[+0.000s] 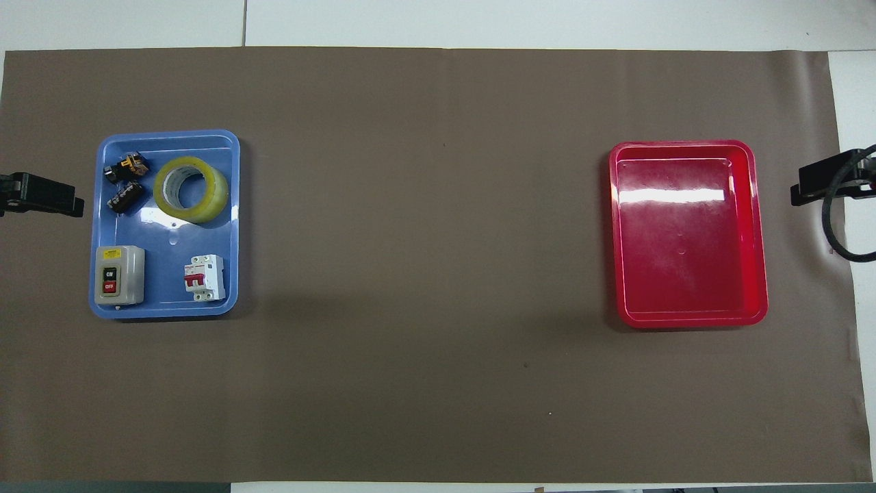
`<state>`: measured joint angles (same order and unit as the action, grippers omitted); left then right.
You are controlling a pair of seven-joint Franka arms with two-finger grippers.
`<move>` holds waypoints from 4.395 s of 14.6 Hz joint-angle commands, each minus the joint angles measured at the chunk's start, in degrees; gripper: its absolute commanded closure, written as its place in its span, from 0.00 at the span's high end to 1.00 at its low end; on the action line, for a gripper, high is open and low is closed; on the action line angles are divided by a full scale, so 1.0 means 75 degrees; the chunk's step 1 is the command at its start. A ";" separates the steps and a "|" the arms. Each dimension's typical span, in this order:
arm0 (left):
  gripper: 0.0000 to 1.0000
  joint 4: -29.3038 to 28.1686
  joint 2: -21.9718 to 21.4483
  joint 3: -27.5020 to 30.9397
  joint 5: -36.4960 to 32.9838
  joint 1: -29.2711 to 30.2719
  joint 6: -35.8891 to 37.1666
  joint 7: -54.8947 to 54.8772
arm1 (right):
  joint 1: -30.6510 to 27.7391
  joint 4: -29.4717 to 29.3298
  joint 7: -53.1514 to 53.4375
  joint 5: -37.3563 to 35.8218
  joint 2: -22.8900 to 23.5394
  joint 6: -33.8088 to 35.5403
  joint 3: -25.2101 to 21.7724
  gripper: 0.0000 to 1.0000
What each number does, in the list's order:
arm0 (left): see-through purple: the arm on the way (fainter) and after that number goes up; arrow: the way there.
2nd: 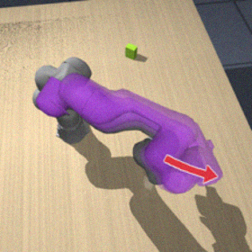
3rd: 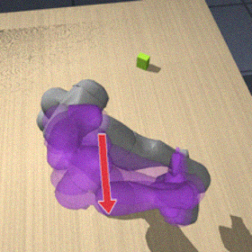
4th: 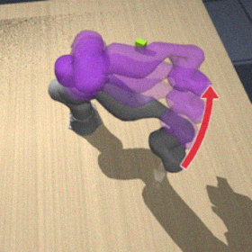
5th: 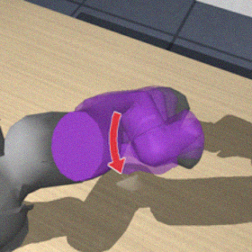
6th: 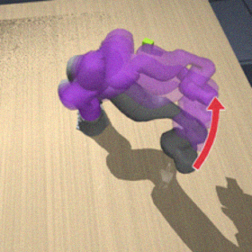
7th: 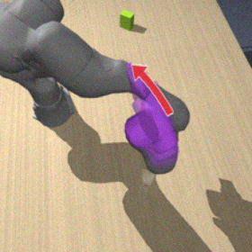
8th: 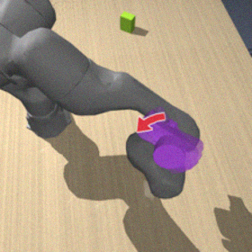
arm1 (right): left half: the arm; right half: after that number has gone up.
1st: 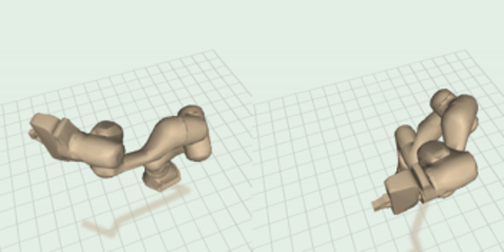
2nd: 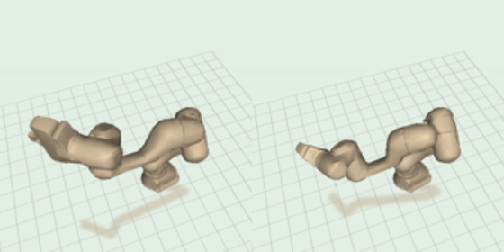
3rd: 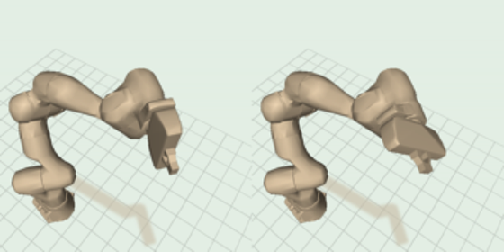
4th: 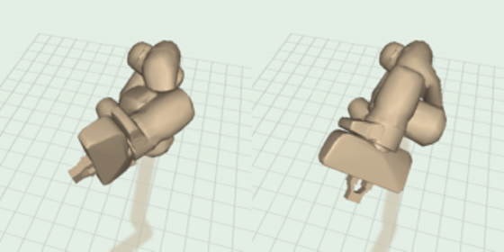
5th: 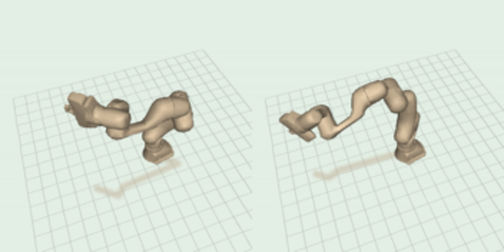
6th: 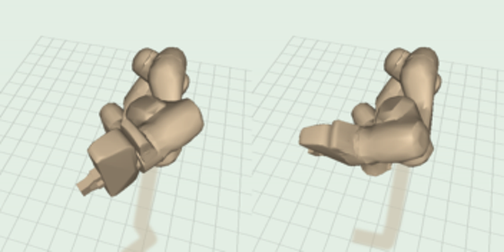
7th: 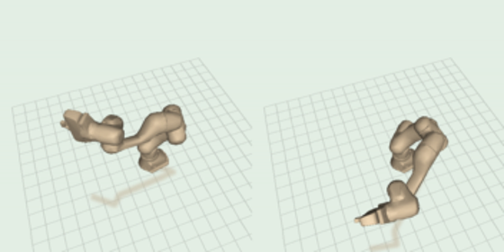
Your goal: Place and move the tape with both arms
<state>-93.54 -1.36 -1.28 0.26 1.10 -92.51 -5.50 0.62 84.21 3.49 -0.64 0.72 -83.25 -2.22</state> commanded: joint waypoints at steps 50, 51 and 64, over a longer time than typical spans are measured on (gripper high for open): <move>0.00 -0.2389 0.1483 0.0019 -0.0164 0.0124 -0.4871 0.0521 | -0.0036 0.0209 -0.0172 0.0014 -0.0154 -0.0033 0.0015 1.00; 0.00 -0.2260 0.1400 0.0007 -0.0164 -0.0027 -0.4555 0.0731 | -0.0036 0.0209 -0.0172 0.0014 -0.0143 -0.0033 0.0015 1.00; 0.00 -0.1851 0.2112 0.0007 -0.1158 -0.4140 -0.4997 0.5887 | -0.0048 0.0244 -0.0184 0.0014 -0.0166 0.0002 0.0004 1.00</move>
<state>-110.30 12.23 -2.22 -5.42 -27.02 -129.32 34.79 0.60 84.46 3.48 -0.64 0.71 -83.16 -2.25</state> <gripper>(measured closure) 0.784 0.000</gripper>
